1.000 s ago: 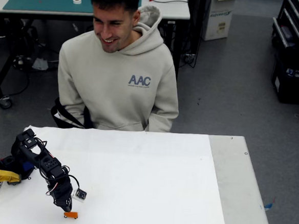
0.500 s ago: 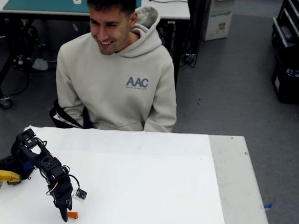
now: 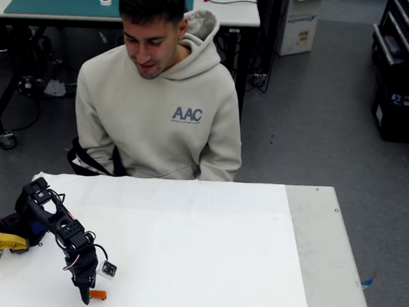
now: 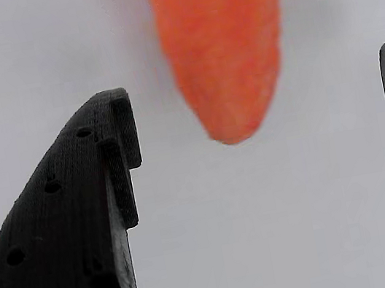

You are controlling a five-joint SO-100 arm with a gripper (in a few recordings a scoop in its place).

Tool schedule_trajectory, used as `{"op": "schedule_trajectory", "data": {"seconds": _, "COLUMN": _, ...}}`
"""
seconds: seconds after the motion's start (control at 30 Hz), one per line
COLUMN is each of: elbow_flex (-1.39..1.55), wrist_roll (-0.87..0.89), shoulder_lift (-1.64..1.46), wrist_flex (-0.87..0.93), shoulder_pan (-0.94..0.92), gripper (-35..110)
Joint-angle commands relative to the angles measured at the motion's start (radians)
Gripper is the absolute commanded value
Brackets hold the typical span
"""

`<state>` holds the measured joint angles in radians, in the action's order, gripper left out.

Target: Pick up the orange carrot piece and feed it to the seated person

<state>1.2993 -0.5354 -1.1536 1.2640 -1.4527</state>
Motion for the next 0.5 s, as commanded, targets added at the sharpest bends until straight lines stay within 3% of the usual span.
{"op": "schedule_trajectory", "data": {"seconds": 0.0, "elbow_flex": 0.017, "wrist_roll": -0.014, "shoulder_lift": -0.051, "wrist_flex": 0.0, "shoulder_pan": -0.025, "gripper": 28}}
{"op": "schedule_trajectory", "data": {"seconds": 0.47, "elbow_flex": 0.005, "wrist_roll": -0.014, "shoulder_lift": -0.051, "wrist_flex": -0.002, "shoulder_pan": -0.023, "gripper": 17}}
